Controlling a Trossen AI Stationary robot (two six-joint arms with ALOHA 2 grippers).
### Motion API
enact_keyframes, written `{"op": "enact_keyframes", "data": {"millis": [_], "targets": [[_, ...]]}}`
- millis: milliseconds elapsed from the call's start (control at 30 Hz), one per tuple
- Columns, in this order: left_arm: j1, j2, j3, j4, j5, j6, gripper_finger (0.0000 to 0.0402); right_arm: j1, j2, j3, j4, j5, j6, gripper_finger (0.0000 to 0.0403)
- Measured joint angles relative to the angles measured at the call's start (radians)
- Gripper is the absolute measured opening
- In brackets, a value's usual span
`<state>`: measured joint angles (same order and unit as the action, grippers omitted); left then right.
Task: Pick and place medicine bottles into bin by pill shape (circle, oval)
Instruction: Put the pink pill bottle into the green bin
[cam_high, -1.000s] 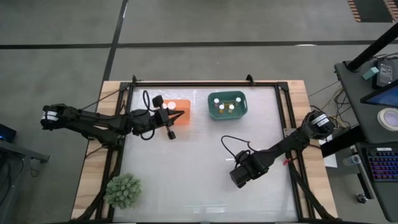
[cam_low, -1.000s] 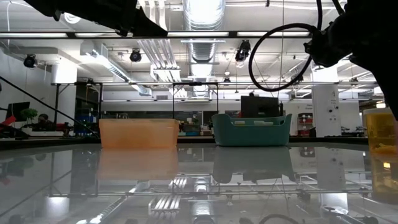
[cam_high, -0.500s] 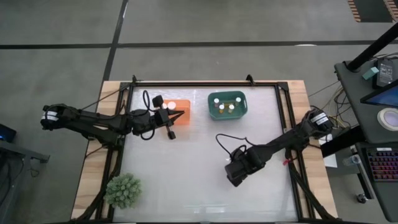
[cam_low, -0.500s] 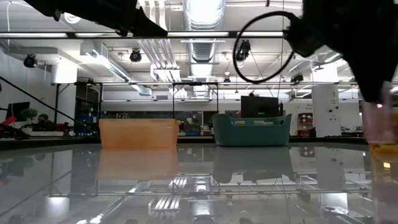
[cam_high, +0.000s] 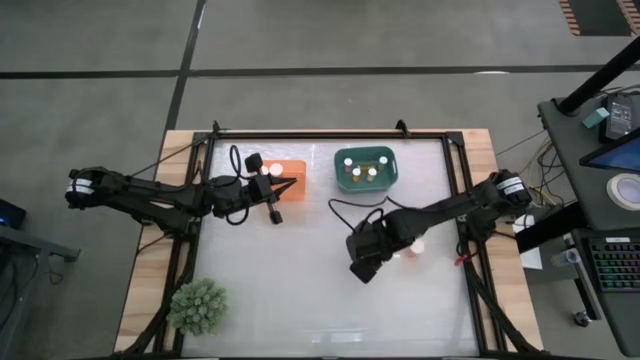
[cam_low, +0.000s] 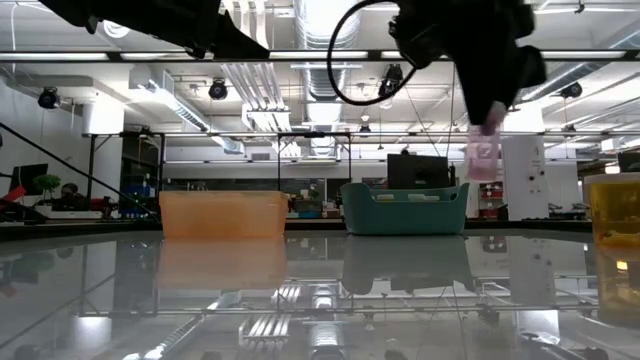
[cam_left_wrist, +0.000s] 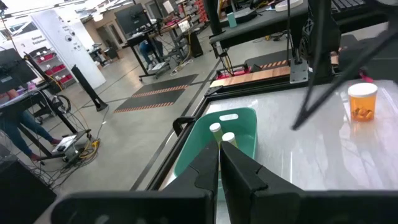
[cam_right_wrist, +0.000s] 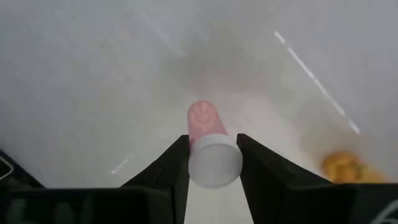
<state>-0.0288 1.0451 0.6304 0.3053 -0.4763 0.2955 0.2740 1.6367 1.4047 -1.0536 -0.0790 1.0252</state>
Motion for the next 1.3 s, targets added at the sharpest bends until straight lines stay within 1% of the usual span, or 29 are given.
{"op": "enact_keyframes", "data": {"millis": [100, 300, 433, 733, 867, 1000, 1133, 1300], "targets": [[0.000, 0.000, 0.000, 0.000, 0.000, 0.000, 0.0000, -0.042, 0.001, 0.031, -0.050, 0.016, -0.071, 0.0110], [0.000, 0.000, 0.000, 0.000, 0.000, 0.000, 0.0000, -0.125, 0.001, 0.103, -0.198, 0.104, -0.203, 0.0111], [0.000, 0.000, 0.000, 0.000, 0.000, 0.000, 0.0000, -0.180, 0.001, 0.135, -0.251, 0.139, -0.278, 0.0111], [0.000, 0.000, 0.000, -0.001, 0.000, 0.000, 0.0000, -0.307, 0.001, 0.147, -0.269, 0.144, -0.443, 0.0111], [0.000, 0.000, 0.000, -0.001, 0.000, 0.000, 0.0000, -0.371, 0.001, 0.147, -0.284, 0.181, -0.509, 0.0111], [0.000, 0.000, 0.000, -0.001, 0.000, 0.000, 0.0000, -0.445, 0.001, 0.147, -0.285, 0.189, -0.586, 0.0111], [0.000, 0.000, 0.000, -0.002, 0.000, 0.000, 0.0000, -0.521, 0.000, 0.146, -0.285, 0.219, -0.658, 0.0111], [0.000, 0.000, 0.000, -0.011, 0.000, 0.003, 0.0000, -0.607, 0.000, 0.132, -0.267, 0.222, -0.764, 0.0111]]}}
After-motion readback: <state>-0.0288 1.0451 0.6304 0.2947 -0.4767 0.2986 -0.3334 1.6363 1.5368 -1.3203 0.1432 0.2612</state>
